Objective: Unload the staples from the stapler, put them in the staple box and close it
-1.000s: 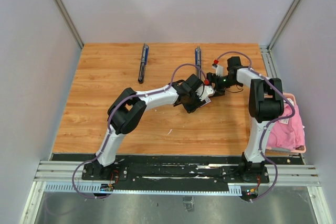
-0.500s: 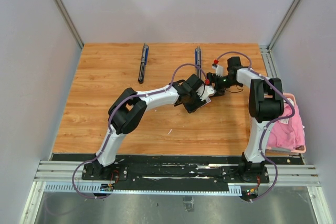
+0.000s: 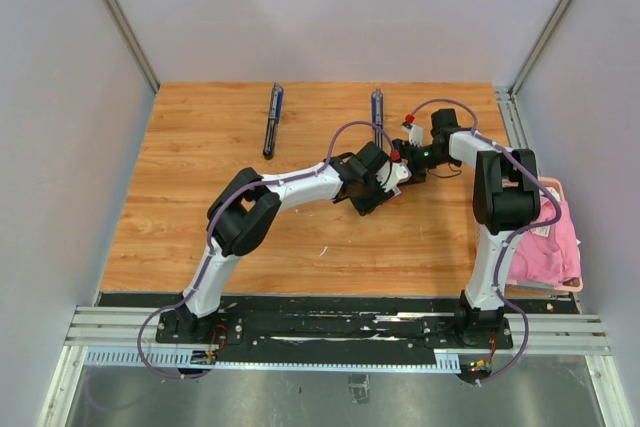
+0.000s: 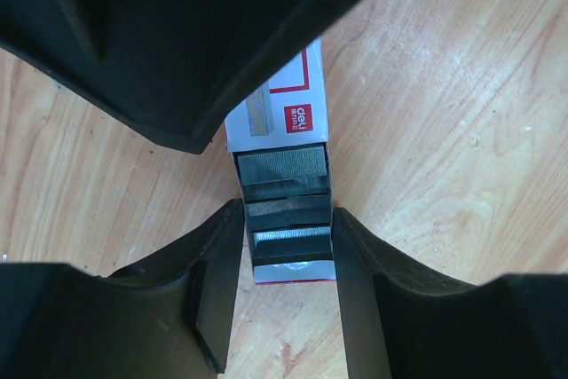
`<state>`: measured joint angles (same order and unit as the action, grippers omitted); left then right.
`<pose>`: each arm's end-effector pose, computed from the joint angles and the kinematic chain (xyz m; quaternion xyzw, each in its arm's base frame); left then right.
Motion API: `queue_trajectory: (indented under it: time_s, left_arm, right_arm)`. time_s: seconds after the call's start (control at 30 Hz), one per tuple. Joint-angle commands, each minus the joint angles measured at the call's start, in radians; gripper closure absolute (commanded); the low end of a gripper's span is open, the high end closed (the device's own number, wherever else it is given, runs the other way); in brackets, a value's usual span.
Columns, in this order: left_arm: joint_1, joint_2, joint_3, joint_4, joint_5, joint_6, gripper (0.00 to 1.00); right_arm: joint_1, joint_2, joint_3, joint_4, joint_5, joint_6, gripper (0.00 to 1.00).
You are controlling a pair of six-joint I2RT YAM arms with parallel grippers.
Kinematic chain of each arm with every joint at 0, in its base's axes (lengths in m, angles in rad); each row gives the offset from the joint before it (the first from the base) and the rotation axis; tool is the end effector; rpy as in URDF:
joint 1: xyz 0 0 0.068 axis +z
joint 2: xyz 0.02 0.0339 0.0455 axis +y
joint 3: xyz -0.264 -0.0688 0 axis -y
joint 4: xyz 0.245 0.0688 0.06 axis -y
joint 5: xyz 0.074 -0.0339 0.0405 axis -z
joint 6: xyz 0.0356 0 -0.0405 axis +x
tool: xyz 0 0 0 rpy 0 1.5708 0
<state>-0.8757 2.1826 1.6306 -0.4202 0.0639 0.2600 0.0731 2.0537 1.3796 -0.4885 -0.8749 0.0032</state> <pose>0.3015 -0.3650 0.1617 0.5216 0.8001 -0.1184 0.2716 0.4068 0.0572 0.1524 -0.1168 0.8835 0.4215 0.1676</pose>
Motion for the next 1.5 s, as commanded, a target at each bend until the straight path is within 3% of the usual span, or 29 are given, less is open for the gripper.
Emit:
queue_trajectory:
  time_s: [0.0,0.6,1.1,1.27,1.47]
  left_arm:
    - [-0.009,0.053,-0.002,-0.026,-0.023,-0.012,0.53]
    - [-0.009,0.044,-0.005,-0.019,-0.021,0.005,0.52]
    - [0.045,-0.265,-0.085,-0.018,-0.056,0.1,0.05]
    - [0.07,-0.366,-0.226,-0.003,-0.107,0.103,0.05]
    - [0.077,-0.336,-0.356,0.051,-0.107,0.019,0.15]
  right_arm:
    - [0.021,0.006,-0.04,-0.02,0.021,0.0,0.22]
    - [0.057,-0.005,-0.029,-0.039,0.007,-0.025,0.22]
    - [-0.012,-0.067,-0.007,-0.082,0.06,-0.076,0.22]
    - [-0.022,-0.067,-0.01,-0.079,0.069,-0.084,0.22]
    - [-0.021,-0.063,-0.016,-0.063,0.053,-0.08,0.22]
